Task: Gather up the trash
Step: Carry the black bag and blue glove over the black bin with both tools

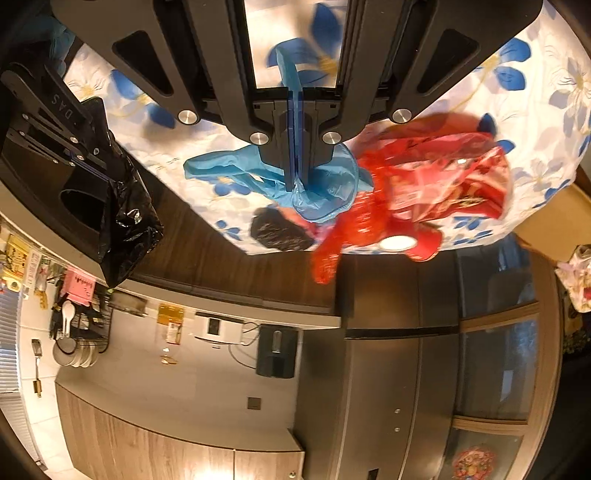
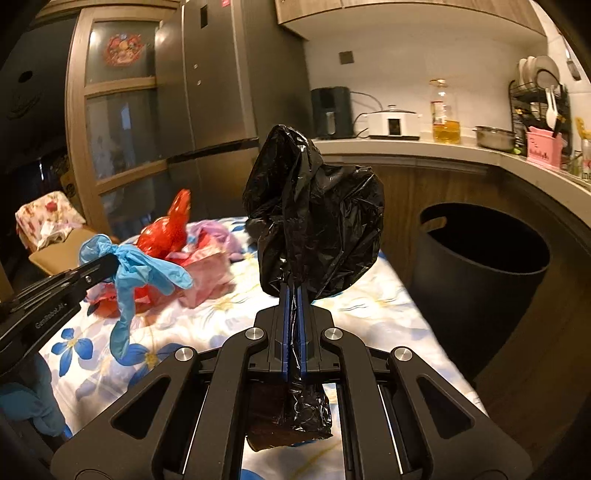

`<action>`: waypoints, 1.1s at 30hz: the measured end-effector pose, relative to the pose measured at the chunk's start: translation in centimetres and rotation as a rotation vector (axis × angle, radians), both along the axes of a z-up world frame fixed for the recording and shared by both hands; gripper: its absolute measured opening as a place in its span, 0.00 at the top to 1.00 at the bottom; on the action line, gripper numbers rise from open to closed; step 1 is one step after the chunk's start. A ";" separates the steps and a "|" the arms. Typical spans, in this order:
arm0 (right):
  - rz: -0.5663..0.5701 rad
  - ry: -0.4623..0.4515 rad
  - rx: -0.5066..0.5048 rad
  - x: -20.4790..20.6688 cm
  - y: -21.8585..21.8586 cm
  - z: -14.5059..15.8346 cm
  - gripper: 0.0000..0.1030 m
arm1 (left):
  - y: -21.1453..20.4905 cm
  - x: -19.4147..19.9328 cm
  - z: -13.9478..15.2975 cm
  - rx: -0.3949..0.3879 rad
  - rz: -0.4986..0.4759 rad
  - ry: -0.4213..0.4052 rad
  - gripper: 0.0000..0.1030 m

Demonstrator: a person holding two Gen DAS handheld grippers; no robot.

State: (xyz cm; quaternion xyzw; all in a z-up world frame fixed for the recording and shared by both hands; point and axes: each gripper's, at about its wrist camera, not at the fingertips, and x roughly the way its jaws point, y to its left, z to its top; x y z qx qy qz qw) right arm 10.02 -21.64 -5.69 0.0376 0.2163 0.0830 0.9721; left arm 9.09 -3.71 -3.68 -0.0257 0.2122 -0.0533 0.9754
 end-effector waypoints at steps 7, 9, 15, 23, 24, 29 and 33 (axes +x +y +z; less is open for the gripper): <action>-0.079 -0.029 -0.004 -0.3 -3.9 1.1 0.96 | -4.1 1.1 1.3 0.003 -0.083 -0.026 0.99; -0.107 -0.041 -0.006 -0.2 -5.2 1.6 0.96 | -5.6 1.6 1.9 0.001 -0.113 -0.037 0.99; -0.198 -0.076 -0.027 0.5 -9.0 3.1 0.96 | -9.8 3.4 3.8 -0.007 -0.190 -0.079 0.99; -0.303 -0.084 -0.012 2.0 -14.6 4.3 0.96 | -15.5 6.1 5.3 -0.032 -0.289 -0.103 0.99; -0.313 -0.083 -0.011 2.2 -15.0 4.3 0.96 | -16.2 6.6 5.4 -0.031 -0.298 -0.104 0.99; -0.333 -0.089 -0.013 2.9 -17.0 4.5 0.96 | -19.3 8.4 5.2 -0.019 -0.339 -0.096 0.99; -0.340 -0.074 -0.016 3.7 -18.1 4.1 0.96 | -21.3 9.5 4.7 -0.025 -0.390 -0.074 0.99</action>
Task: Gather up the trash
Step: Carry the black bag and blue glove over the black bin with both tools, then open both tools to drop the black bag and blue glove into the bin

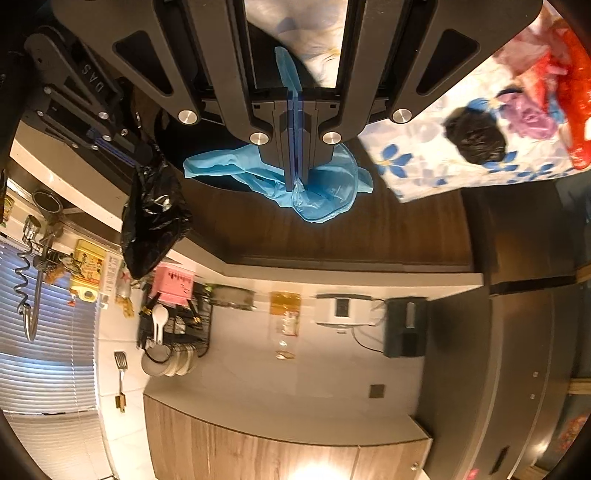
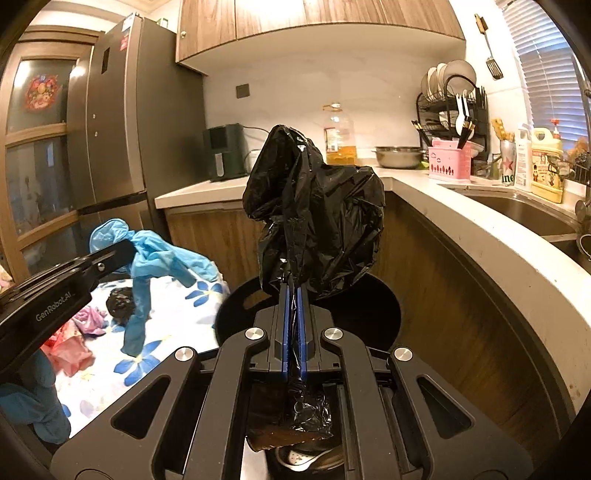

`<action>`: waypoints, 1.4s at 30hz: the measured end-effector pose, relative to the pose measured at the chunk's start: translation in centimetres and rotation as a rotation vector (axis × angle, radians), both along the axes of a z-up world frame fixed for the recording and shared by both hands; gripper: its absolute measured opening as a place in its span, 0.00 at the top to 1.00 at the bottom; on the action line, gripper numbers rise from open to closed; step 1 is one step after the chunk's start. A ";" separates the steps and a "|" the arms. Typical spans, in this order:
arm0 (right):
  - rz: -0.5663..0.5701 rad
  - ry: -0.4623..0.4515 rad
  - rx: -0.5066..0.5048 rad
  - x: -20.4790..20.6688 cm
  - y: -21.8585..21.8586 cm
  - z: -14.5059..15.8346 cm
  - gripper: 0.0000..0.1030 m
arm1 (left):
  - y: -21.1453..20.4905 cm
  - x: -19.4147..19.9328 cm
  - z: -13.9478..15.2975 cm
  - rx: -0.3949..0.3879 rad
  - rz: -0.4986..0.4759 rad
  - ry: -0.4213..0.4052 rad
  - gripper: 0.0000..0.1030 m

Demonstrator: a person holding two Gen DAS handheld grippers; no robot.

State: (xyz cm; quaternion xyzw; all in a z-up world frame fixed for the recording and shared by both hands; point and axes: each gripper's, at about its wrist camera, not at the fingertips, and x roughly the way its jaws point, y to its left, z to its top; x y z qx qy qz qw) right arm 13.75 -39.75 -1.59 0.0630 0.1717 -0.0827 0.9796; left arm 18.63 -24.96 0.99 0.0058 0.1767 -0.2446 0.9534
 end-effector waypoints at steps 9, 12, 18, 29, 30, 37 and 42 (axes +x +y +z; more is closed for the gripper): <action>-0.018 0.030 0.021 1.8 -2.6 -0.8 0.96 | -3.2 2.0 -1.4 0.015 -0.064 0.014 0.99; -0.018 0.034 0.023 2.2 -3.0 -0.9 0.95 | -4.2 2.7 -1.7 0.027 -0.073 0.018 0.99; -0.026 0.049 0.031 3.0 -3.6 -1.3 0.95 | -5.1 3.7 -2.6 0.041 -0.084 0.043 0.99; -0.022 0.078 0.028 4.2 -3.6 -1.8 0.91 | -4.9 4.5 -3.3 0.047 -0.094 0.049 0.56; -0.022 0.080 0.030 4.3 -3.9 -1.8 0.90 | -4.7 4.5 -3.3 0.037 -0.090 0.043 0.53; -0.028 0.090 0.056 4.6 -4.6 -2.2 0.61 | -2.9 4.4 -3.0 0.004 -0.061 0.038 0.34; -0.044 0.085 0.057 4.1 -4.4 -2.4 0.44 | -1.1 4.0 -3.0 -0.002 0.017 0.030 0.18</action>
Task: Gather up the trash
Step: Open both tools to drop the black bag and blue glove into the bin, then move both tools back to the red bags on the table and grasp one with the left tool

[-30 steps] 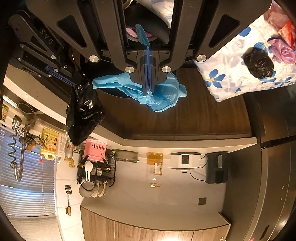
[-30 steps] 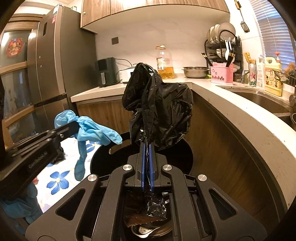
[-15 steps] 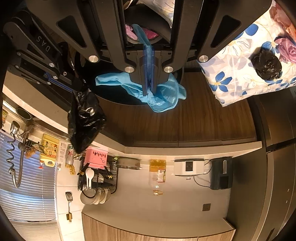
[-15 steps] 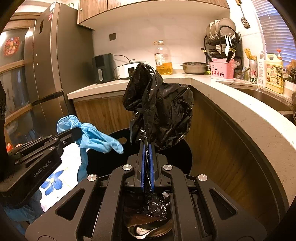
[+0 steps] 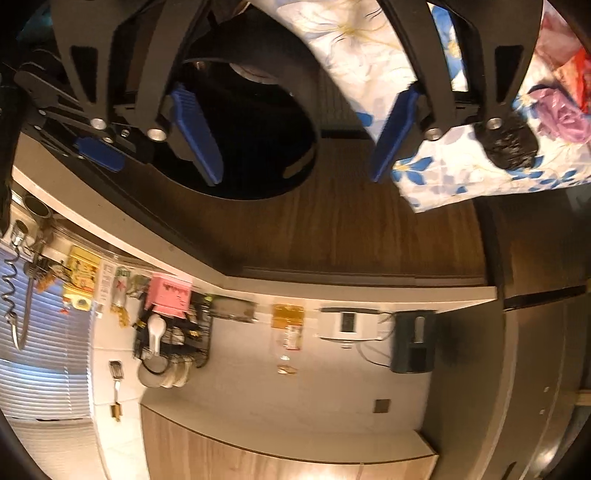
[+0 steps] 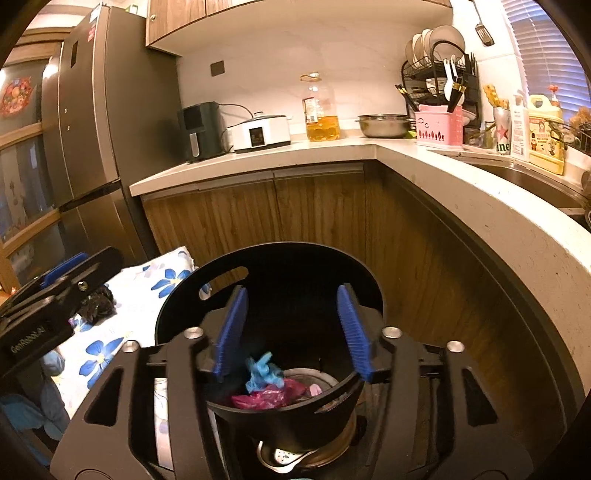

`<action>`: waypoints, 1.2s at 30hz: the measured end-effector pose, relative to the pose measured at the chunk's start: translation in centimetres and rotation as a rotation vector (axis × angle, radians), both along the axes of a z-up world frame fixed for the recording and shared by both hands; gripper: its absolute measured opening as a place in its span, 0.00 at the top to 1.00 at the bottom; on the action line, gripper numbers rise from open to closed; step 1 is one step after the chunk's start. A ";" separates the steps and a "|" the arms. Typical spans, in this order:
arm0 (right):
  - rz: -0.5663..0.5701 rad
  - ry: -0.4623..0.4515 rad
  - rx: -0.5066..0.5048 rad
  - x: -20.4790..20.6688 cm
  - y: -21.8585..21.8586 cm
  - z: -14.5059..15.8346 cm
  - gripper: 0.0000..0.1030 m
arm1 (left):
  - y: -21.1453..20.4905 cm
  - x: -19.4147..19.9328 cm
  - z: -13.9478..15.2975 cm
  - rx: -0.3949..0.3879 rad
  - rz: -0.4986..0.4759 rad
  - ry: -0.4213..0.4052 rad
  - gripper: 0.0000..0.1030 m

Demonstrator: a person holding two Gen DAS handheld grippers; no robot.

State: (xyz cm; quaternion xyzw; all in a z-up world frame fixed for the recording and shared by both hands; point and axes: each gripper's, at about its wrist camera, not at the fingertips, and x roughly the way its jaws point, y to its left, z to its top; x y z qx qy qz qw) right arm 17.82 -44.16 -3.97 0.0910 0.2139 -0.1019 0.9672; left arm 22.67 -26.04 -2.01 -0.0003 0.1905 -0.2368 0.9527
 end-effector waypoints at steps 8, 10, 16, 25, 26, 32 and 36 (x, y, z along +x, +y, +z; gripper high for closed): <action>-0.001 -0.014 -0.011 -1.4 1.3 0.4 0.18 | 2.2 -1.9 0.2 0.055 0.092 -0.026 0.05; 0.001 -0.021 -0.010 -1.8 1.8 0.6 0.14 | 3.1 -2.6 0.3 0.059 0.126 -0.024 0.05; 0.010 -0.036 -0.014 -3.4 3.6 1.1 0.09 | 5.1 -4.2 0.3 0.096 0.194 -0.011 0.05; 0.030 -0.034 -0.011 -5.4 6.9 1.5 0.05 | 8.6 -7.0 0.1 0.101 0.254 -0.003 0.05; 0.031 -0.040 -0.025 -5.8 7.6 1.6 0.05 | 9.1 -7.4 0.2 0.099 0.262 -0.008 0.05; 0.048 -0.063 -0.051 -7.4 10.6 1.7 0.05 | 11.4 -9.2 0.7 0.094 0.295 -0.026 0.05; 0.066 -0.073 -0.049 -8.1 12.7 1.7 0.05 | 12.9 -10.2 0.6 0.096 0.314 -0.028 0.05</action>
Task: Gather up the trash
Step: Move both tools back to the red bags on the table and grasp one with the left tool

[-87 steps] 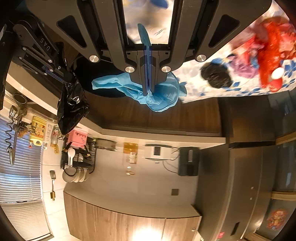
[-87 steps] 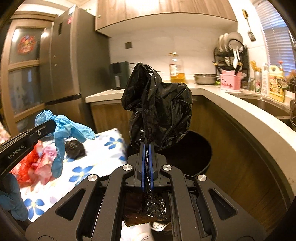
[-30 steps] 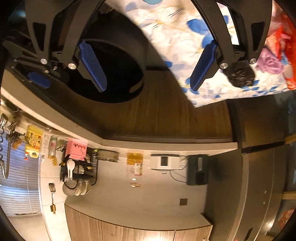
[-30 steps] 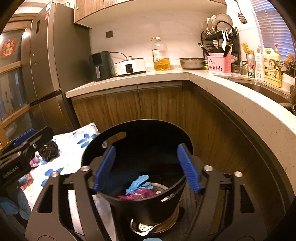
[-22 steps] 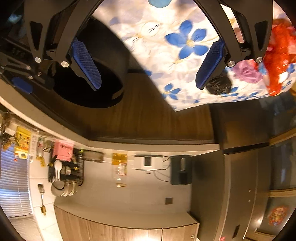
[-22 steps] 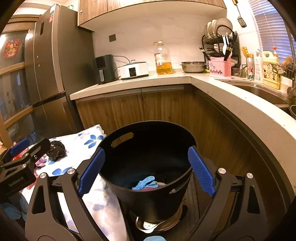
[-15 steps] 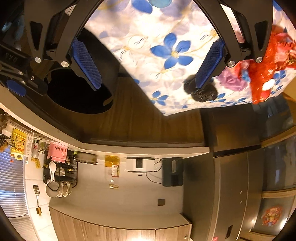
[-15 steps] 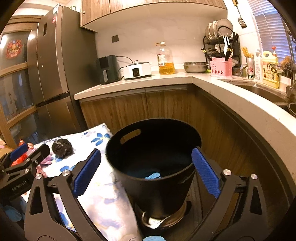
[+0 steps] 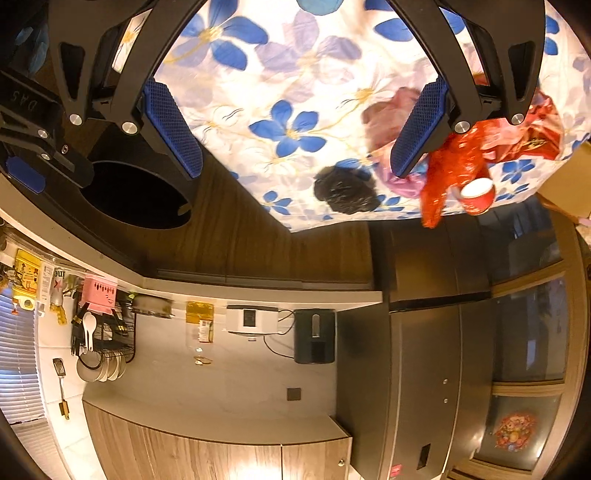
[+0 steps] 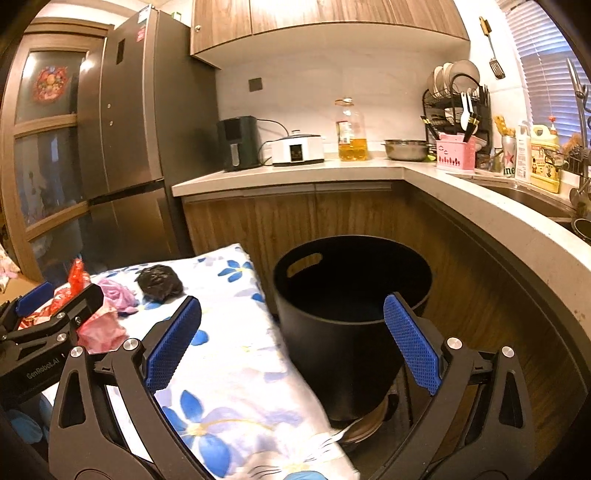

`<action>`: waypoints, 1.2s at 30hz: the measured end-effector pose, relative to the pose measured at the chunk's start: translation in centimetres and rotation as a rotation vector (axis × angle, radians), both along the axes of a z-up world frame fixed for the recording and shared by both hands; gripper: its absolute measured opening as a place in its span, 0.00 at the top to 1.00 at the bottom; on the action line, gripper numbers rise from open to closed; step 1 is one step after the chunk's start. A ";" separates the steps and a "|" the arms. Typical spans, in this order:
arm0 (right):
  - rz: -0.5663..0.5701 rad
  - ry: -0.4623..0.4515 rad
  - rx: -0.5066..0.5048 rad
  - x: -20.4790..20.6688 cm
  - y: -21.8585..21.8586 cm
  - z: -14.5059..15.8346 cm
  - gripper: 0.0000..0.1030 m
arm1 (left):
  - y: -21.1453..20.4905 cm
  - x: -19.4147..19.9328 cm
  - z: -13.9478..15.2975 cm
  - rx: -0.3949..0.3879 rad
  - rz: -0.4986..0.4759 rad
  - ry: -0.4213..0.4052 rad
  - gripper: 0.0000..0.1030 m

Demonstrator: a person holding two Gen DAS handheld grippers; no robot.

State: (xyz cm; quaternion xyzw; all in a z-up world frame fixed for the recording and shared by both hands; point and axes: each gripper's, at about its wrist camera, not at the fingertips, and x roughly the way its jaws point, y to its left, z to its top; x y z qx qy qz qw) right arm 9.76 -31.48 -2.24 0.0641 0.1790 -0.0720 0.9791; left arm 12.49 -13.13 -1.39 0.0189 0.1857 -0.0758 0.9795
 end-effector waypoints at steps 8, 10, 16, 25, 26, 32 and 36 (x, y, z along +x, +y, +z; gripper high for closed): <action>0.038 -0.006 -0.003 -0.6 3.4 -0.2 0.05 | 2.6 -1.0 -0.2 0.001 0.039 0.005 0.05; 0.048 -0.005 -0.002 -0.7 4.0 -0.3 0.05 | 3.1 -1.2 -0.4 -0.001 0.048 0.004 0.05; 0.079 0.002 0.004 -0.4 6.2 -0.8 0.05 | 5.2 -1.7 -0.9 -0.001 0.082 0.008 0.05; 0.141 0.019 0.014 0.9 9.4 -2.1 0.05 | 11.5 -2.7 -1.9 0.003 0.230 -0.021 0.05; 0.150 0.022 0.015 1.0 9.9 -2.2 0.05 | 12.4 -2.8 -1.9 0.000 0.252 -0.022 0.05; 0.192 0.033 0.031 2.1 12.6 -3.3 0.05 | 17.8 -2.4 -2.2 -0.010 0.387 -0.007 0.05; 0.237 0.043 0.019 2.8 14.8 -4.0 0.05 | 20.6 -2.0 -2.4 -0.021 0.441 0.011 0.05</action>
